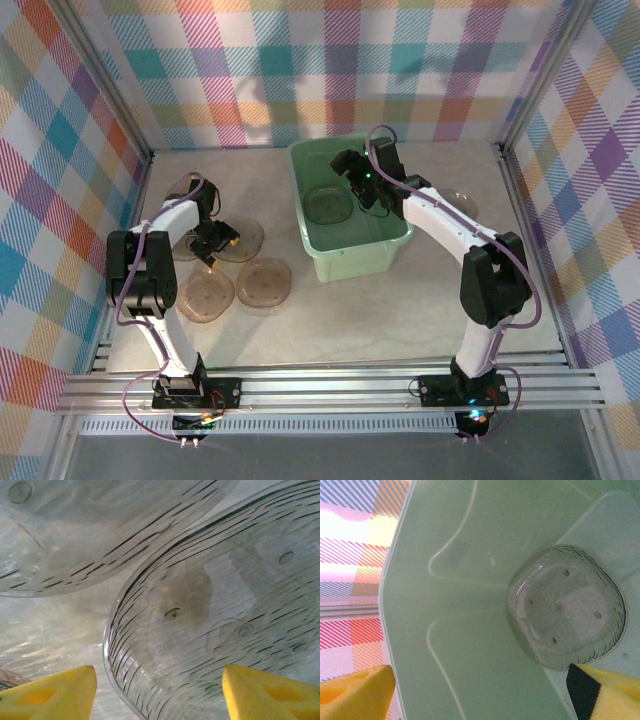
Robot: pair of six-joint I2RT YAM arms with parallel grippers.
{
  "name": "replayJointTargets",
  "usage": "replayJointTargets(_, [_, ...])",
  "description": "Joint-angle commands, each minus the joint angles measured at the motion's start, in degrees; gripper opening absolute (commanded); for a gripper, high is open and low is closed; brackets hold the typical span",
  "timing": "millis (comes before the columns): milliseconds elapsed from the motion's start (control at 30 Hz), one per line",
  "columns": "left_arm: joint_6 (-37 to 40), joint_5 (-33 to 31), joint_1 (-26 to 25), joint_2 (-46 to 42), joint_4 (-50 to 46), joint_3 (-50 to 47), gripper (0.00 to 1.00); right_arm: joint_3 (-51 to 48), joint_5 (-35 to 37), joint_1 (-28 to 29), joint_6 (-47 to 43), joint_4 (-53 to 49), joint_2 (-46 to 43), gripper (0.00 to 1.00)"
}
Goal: Place the plates into the plastic bin on the countertop
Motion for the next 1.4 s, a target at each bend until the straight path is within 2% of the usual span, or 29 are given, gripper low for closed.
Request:
replayJointTargets(0, [-0.77, 0.70, -0.34, 1.38, 0.53, -0.02, 0.66, -0.58, -0.44, -0.57, 0.24, 0.37, -1.81, 0.89])
replayJointTargets(333, [-1.20, 0.15, -0.96, 3.31, 2.48, 0.80, 0.61, -0.22, -0.64, -0.74, 0.24, -0.07, -1.75, 0.90])
replayJointTargets(633, [-1.03, -0.22, -1.36, 4.24, 2.95, 0.93, 0.44, -0.30, -0.46, -0.93, 0.06, -0.57, -2.12, 0.90])
replayJointTargets(833, [-0.74, -0.19, -1.35, 4.86, 3.23, 1.20, 0.28, -0.36, -0.64, -0.96, 0.33, -0.79, -2.14, 0.90])
replayJointTargets(1133, [-0.09, -0.64, -1.40, 3.11, 3.66, 1.29, 0.16, -0.70, -0.47, -0.94, 0.77, -1.29, -2.38, 0.90])
replayJointTargets(1233, [0.69, 0.09, -1.50, 2.84, 3.87, 1.87, 0.07, -0.59, -0.47, -0.93, 0.70, -1.33, -2.49, 0.90])
replayJointTargets(1367, [1.63, 0.51, -1.71, 1.35, 3.40, 3.55, 0.05, -0.69, 1.46, -0.85, -0.23, -1.00, -3.42, 0.90])
